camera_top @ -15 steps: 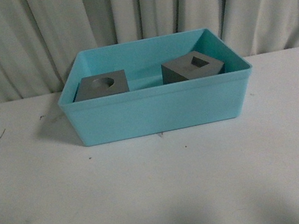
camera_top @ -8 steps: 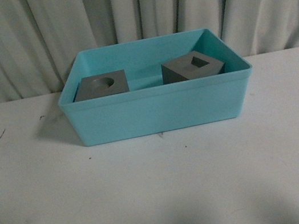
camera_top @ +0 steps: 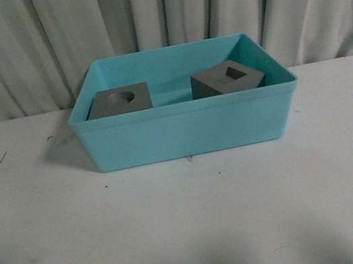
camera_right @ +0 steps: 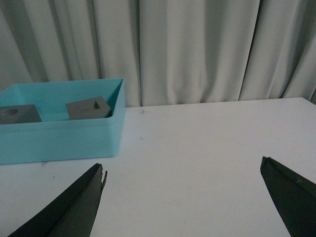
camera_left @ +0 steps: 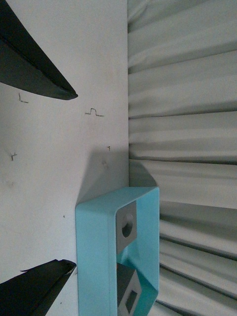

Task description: Place gray and orange parts in blue box

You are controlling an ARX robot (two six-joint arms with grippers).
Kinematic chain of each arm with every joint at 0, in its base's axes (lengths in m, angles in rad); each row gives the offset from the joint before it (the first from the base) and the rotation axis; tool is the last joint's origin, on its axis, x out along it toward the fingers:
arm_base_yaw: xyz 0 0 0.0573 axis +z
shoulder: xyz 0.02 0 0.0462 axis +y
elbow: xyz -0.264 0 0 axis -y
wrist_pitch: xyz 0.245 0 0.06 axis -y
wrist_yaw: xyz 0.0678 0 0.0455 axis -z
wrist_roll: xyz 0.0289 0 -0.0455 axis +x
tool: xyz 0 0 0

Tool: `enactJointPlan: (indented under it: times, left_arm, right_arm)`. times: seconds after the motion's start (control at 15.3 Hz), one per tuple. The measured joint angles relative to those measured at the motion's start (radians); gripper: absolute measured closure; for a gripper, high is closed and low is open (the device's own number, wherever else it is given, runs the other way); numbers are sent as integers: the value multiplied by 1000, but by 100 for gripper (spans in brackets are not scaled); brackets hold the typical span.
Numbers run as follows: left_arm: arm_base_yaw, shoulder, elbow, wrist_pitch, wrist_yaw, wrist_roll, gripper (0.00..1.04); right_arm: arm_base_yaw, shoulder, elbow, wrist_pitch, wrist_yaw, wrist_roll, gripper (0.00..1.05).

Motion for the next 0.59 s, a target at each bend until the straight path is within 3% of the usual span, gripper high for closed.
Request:
enactJointPlan:
  times: [0.59]
  left_arm:
    - [0, 0, 0, 0, 0, 0, 7]
  right_arm:
    - [0, 0, 0, 0, 0, 0, 6]
